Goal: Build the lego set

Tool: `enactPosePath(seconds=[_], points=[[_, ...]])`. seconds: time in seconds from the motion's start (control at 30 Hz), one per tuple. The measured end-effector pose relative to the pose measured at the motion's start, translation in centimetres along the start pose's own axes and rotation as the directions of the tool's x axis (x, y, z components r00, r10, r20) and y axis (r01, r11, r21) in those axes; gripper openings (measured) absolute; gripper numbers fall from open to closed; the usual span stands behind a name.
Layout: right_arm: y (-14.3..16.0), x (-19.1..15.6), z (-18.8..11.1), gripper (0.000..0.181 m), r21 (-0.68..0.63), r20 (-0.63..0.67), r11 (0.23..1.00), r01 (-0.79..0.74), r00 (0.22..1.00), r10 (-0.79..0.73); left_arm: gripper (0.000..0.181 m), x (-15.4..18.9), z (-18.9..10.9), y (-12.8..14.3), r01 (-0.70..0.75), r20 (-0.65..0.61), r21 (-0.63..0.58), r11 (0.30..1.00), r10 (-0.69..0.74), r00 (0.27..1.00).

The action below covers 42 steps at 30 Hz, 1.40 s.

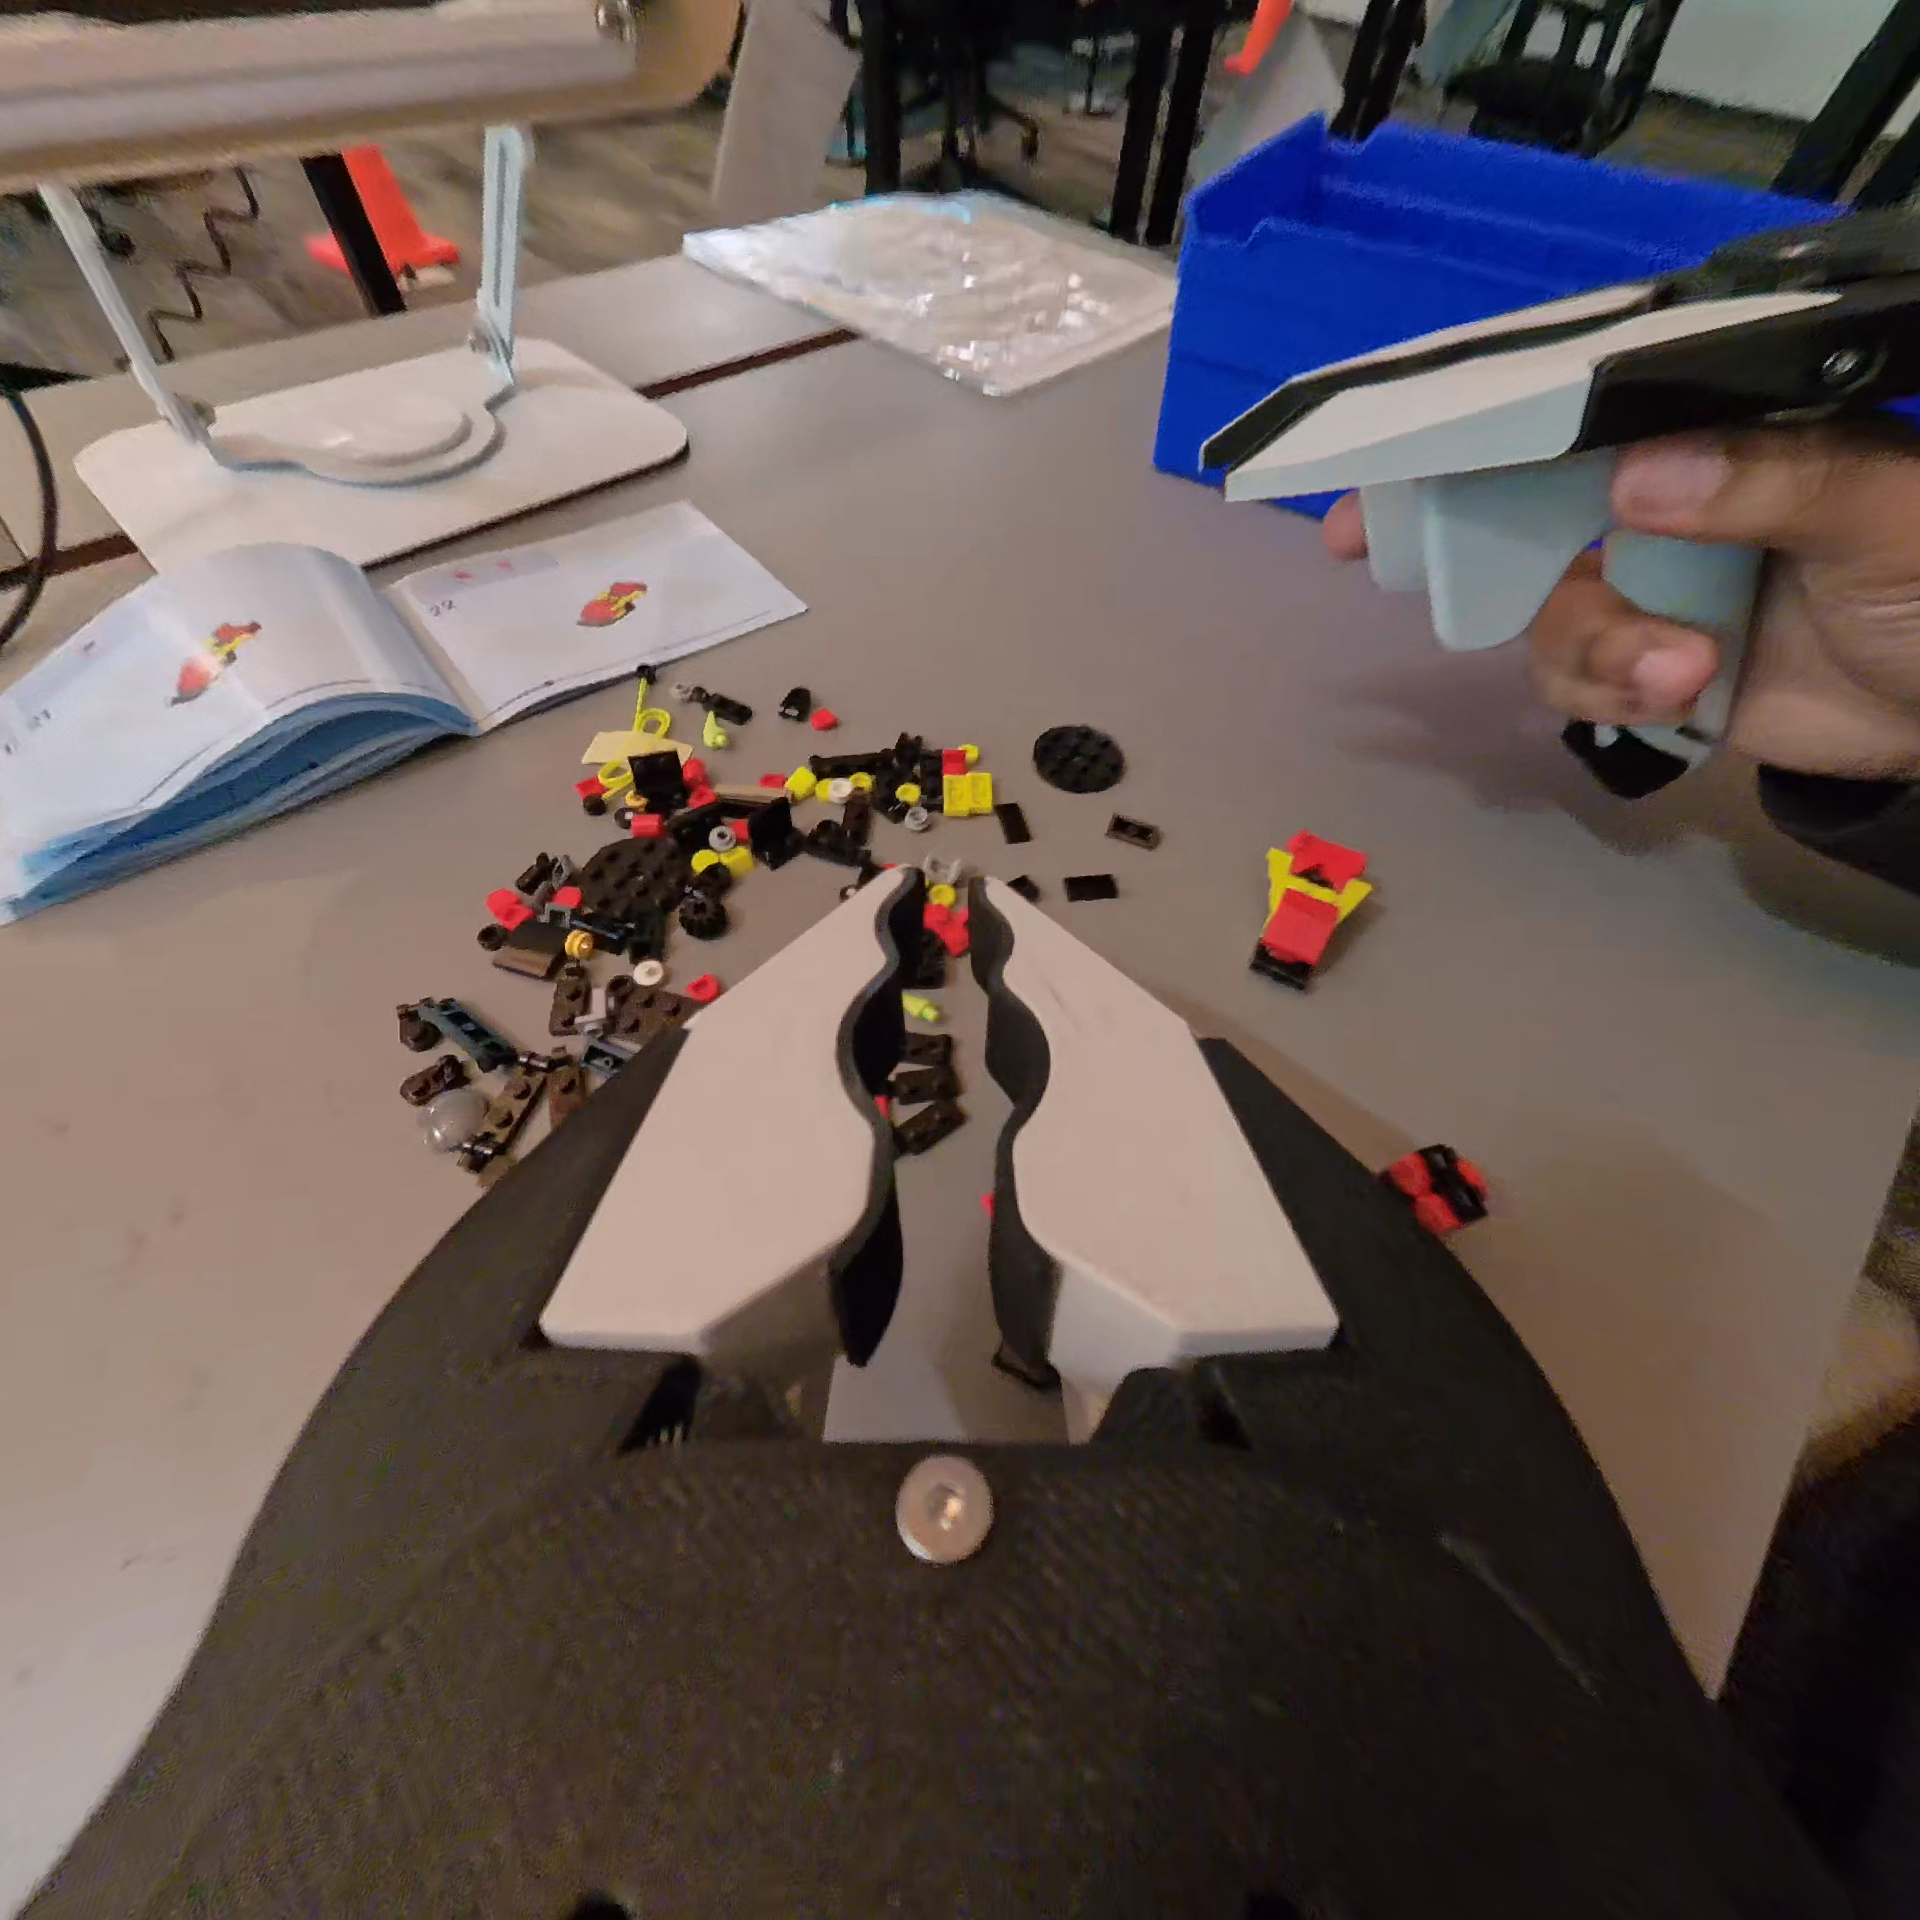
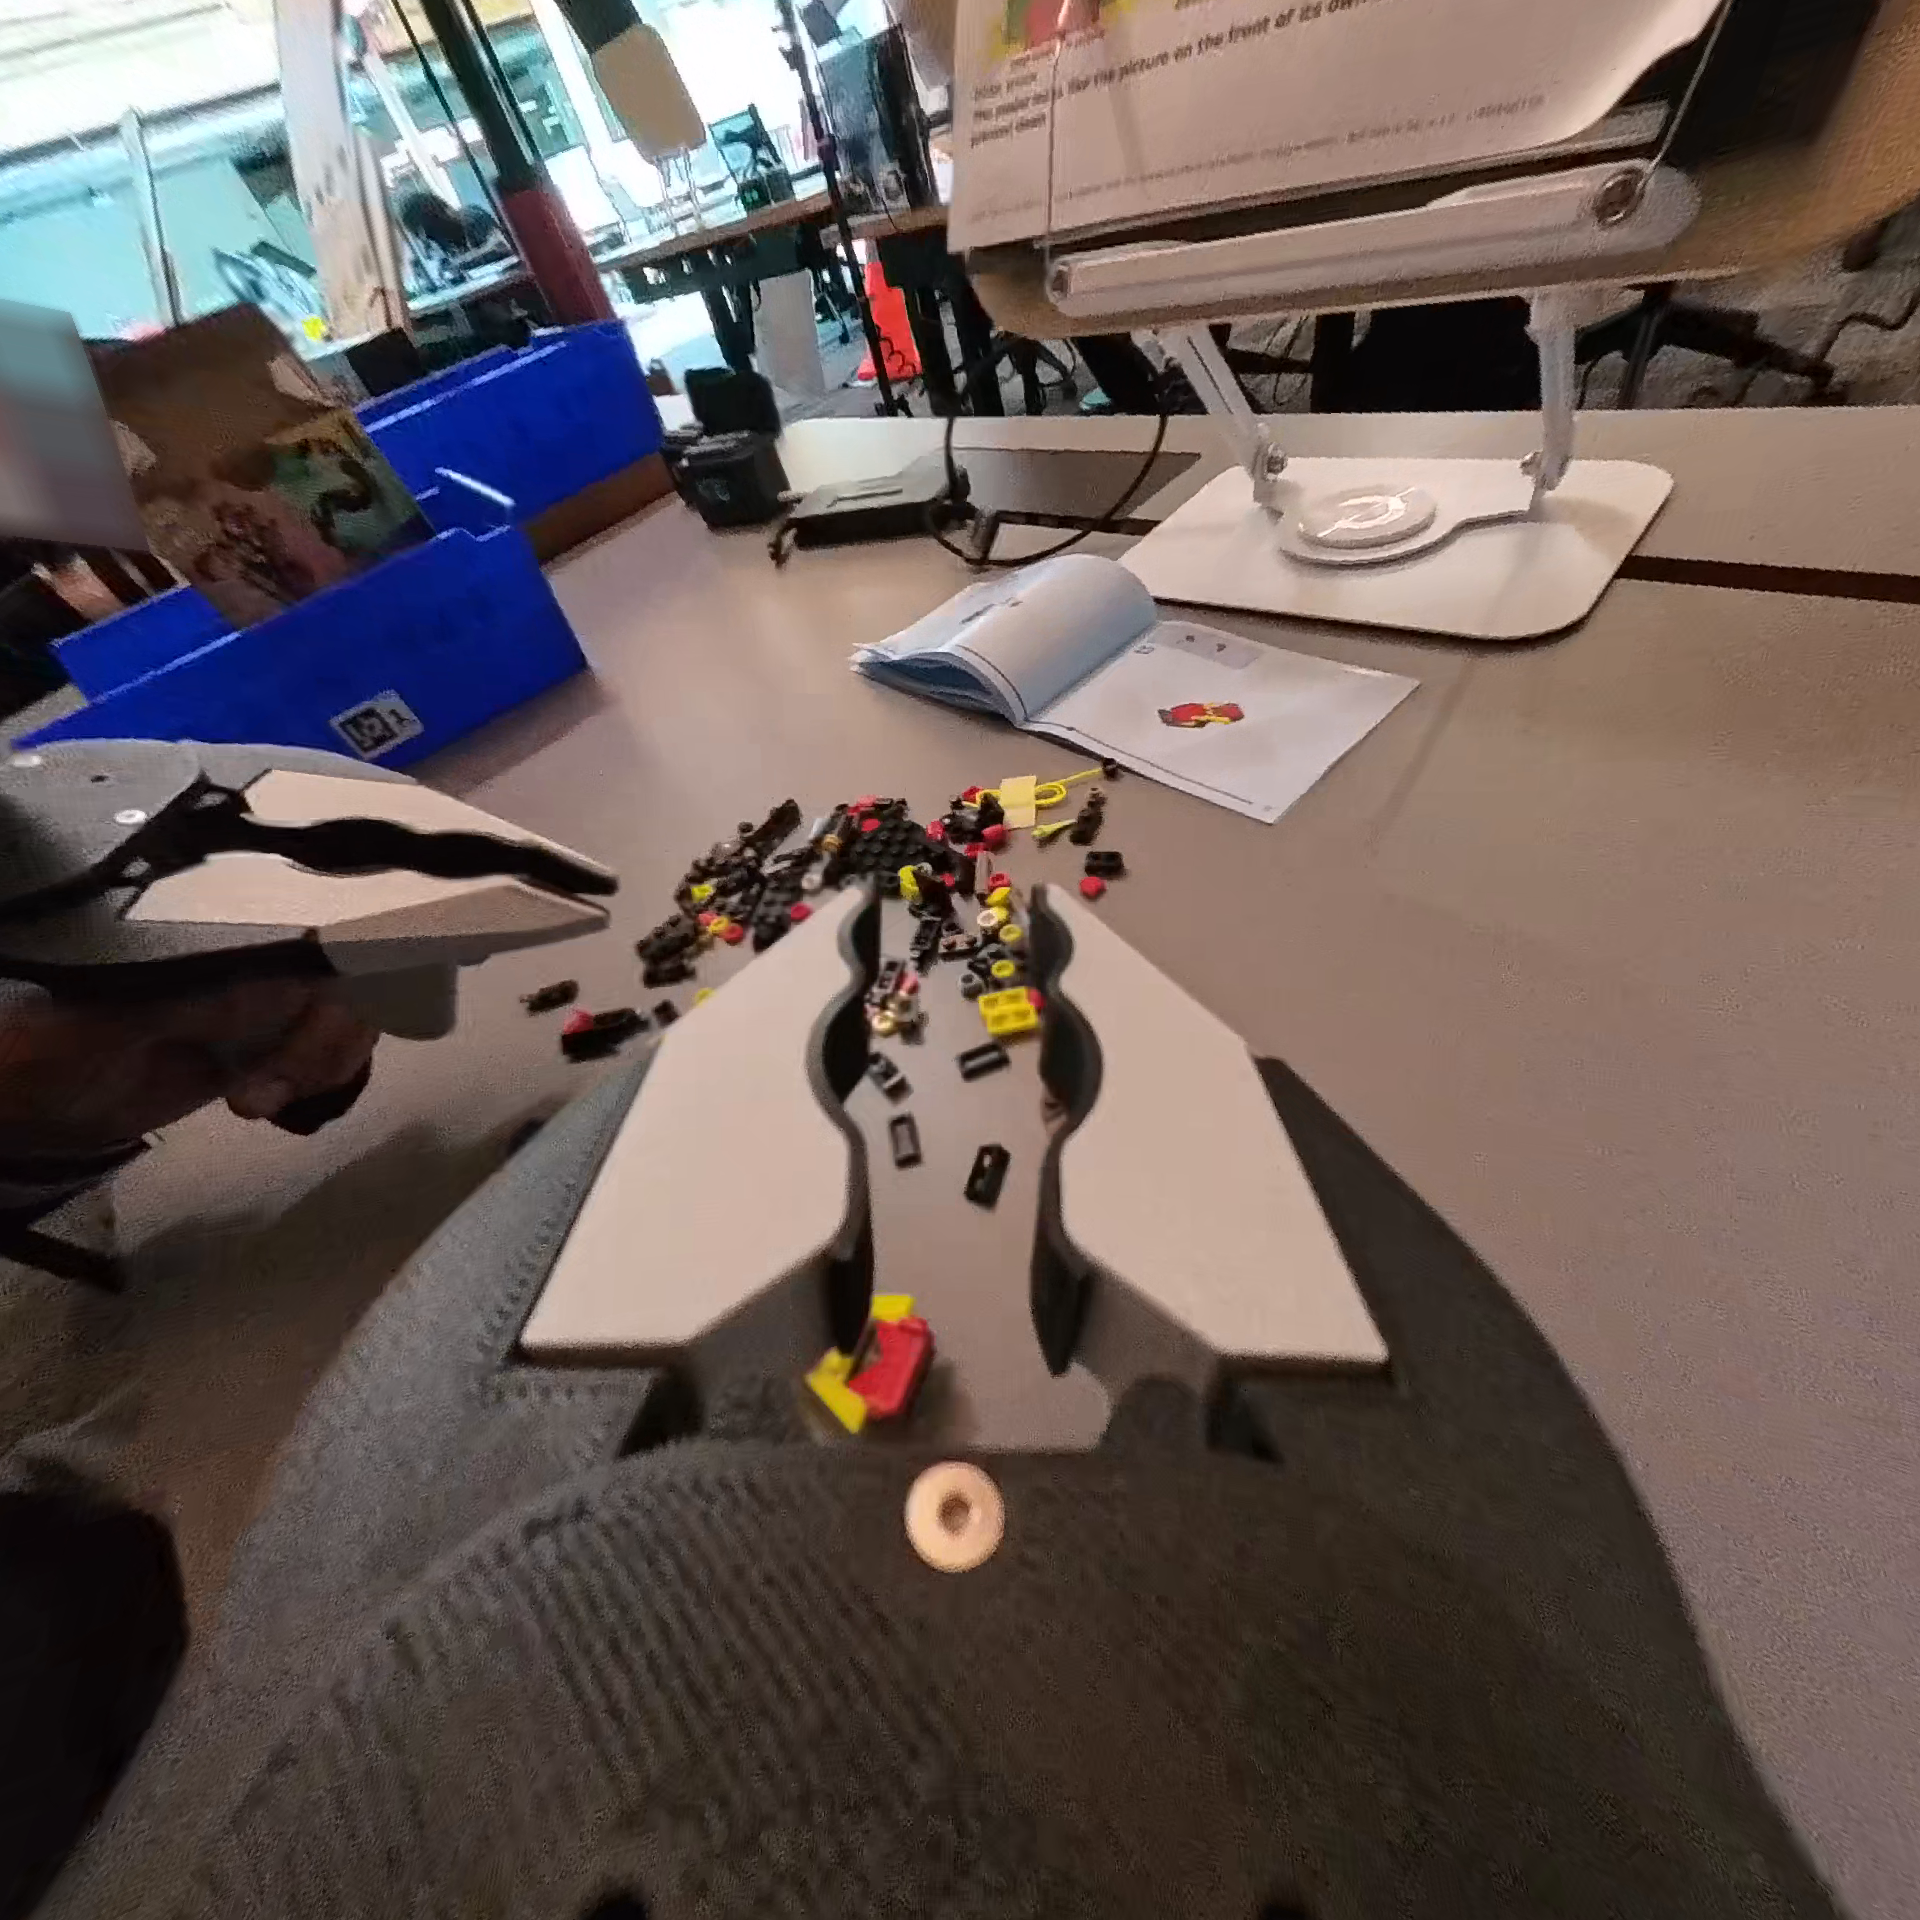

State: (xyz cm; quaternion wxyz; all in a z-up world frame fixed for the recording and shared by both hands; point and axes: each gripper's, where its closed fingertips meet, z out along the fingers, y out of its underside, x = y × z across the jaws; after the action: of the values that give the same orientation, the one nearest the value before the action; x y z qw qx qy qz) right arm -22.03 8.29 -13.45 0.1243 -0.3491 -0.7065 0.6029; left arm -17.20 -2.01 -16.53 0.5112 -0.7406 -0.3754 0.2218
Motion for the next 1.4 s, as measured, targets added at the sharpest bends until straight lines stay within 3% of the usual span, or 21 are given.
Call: enactPosePath(seconds=[0.13,0.3,0.5,0.93,1.2,1.4], points=[[0.4,-1.7,-0.4,0.027,-0.004,0.034,0.999,-0.032,0.999,0.032,0.007,0.6,-0.4,0.4,-0.059,0.024,-0.005,0.998,0.059,0.998],[1.0,-1.7,-1.6,0.022,-0.018,-0.050,0.996,0.083,0.995,-0.084,0.007,1.6,-1.2,0.6,-0.057,0.031,0.006,0.998,0.056,0.998],[1.5,-2.1,-1.3,0.024,-0.031,-0.011,0.999,0.032,0.999,-0.032,0.007,1.3,-1.3,0.6,-0.066,0.049,0.005,0.998,0.066,0.997],[2.7,-0.2,1.0,0.025,-0.082,0.012,0.996,-0.048,0.999,0.049,0.017,-1.2,-0.8,0.3,0.183,-0.025,0.017,0.983,-0.183,0.983],[-0.6,0.4,2.7,0.025,-0.008,0.099,0.991,-0.132,0.986,0.132,0.015,-2.8,1.9,-0.7,0.083,-0.022,-0.006,0.997,-0.083,0.996],[-0.3,-0.1,4.1,0.023,-0.035,0.090,0.998,-0.044,0.995,0.047,0.013,-3.2,2.7,-0.7,0.053,-0.021,-0.015,0.999,-0.053,0.998]])
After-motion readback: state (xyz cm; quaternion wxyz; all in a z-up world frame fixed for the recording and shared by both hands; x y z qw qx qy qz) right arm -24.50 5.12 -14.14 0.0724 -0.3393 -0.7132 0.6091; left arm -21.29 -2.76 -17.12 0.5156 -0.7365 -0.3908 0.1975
